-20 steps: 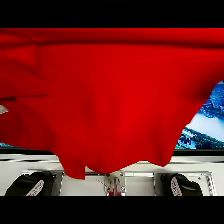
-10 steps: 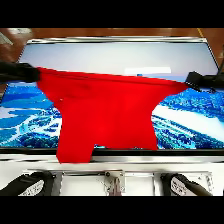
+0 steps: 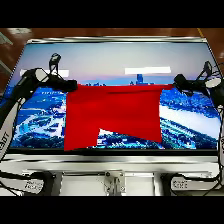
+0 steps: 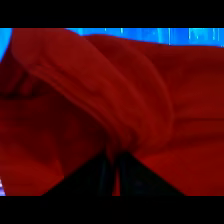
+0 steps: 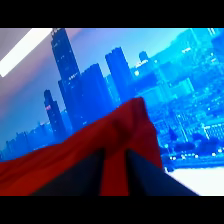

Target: Fold the shirts.

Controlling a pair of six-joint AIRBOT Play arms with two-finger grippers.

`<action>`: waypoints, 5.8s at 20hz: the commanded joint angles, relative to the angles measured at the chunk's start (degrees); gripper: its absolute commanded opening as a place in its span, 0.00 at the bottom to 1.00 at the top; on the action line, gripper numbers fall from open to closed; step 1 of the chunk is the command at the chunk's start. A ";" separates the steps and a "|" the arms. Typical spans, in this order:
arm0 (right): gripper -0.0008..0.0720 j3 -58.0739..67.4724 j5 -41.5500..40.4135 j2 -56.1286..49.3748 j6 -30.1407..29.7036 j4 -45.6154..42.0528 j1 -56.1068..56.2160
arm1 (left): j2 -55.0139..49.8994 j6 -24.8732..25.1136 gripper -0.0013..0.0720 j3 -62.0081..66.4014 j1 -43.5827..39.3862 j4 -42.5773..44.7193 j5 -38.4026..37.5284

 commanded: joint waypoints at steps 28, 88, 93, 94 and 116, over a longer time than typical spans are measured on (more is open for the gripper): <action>0.81 -23.39 31.65 13.25 -11.37 4.92 -15.74 | -8.55 8.44 0.65 -14.64 15.72 -18.01 -18.86; 0.10 27.82 63.49 33.53 -1.03 -29.68 -1.44 | 54.16 8.57 0.08 1.62 14.69 3.13 -30.58; 0.10 14.86 43.50 17.51 -1.03 -29.51 3.82 | 36.41 8.94 0.08 -3.21 14.69 2.60 -24.61; 0.10 14.91 36.81 13.92 -0.90 -29.49 6.10 | 32.54 9.92 0.08 -3.10 14.69 2.21 -20.98; 0.10 14.91 -12.04 -16.31 4.76 -27.50 18.08 | -4.50 10.82 0.08 -2.80 13.77 -10.38 8.55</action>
